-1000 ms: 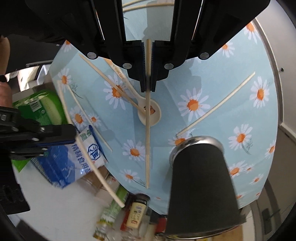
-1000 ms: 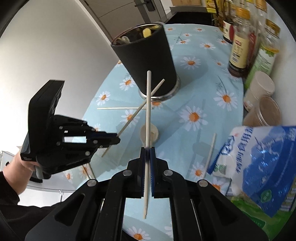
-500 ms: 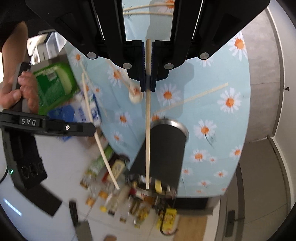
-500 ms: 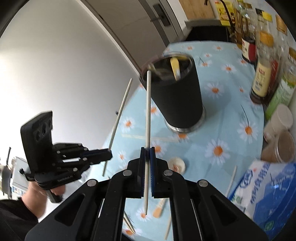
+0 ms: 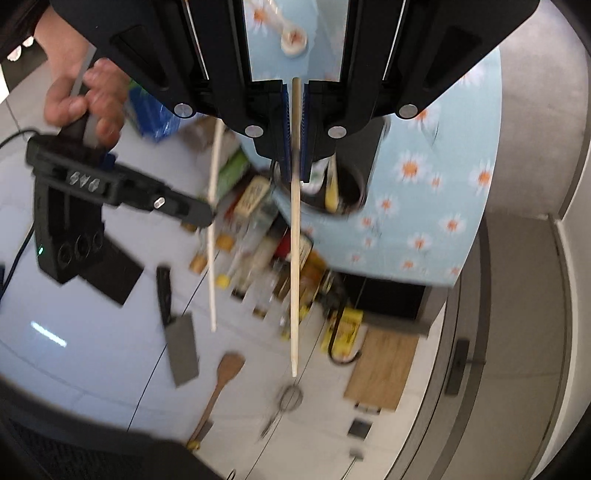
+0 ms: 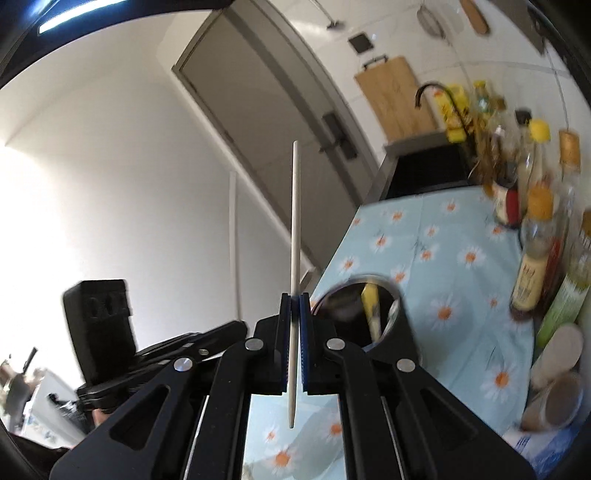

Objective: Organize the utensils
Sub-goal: 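Lift both chopsticks upright and carry them over the black holder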

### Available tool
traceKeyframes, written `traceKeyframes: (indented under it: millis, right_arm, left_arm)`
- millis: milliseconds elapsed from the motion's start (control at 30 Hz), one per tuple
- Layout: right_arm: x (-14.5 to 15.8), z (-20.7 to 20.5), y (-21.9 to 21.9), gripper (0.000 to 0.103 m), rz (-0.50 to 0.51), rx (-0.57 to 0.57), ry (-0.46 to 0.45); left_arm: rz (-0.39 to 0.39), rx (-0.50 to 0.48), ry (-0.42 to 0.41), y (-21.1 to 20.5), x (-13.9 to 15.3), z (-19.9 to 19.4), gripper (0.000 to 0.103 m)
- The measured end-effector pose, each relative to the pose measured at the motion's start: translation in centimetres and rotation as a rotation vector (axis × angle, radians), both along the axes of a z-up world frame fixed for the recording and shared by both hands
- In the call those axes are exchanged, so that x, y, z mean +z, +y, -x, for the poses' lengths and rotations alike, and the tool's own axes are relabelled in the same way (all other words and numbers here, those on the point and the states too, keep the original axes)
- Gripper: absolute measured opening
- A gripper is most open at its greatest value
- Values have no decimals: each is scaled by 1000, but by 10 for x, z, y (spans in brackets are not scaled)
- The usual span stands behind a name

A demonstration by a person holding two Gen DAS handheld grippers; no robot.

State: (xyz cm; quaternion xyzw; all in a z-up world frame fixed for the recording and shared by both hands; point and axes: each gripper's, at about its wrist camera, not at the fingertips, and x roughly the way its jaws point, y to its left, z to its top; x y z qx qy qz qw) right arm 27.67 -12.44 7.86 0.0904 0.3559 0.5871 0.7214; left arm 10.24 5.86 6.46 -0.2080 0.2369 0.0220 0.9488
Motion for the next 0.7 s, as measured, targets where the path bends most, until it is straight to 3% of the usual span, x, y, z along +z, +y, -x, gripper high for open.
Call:
traceKeyframes:
  millis: [167,333,467,700]
  right_arm:
    - [8,-15,10,5,-61,-61,-35]
    - [8,-26,16,6,-110,-132,-84]
    - [2,-37,25,6,-105,-219,-122]
    - [-20,-50,40,6,-77,-237,-122]
  left_arm:
    - [12,-8,-119,7,18,-18,4]
    - [46,22,-163,16,17,-35,4]
    - [46,39,-179,19,6,-44,4]
    - [62,33,-139,24,-21,-63,4]
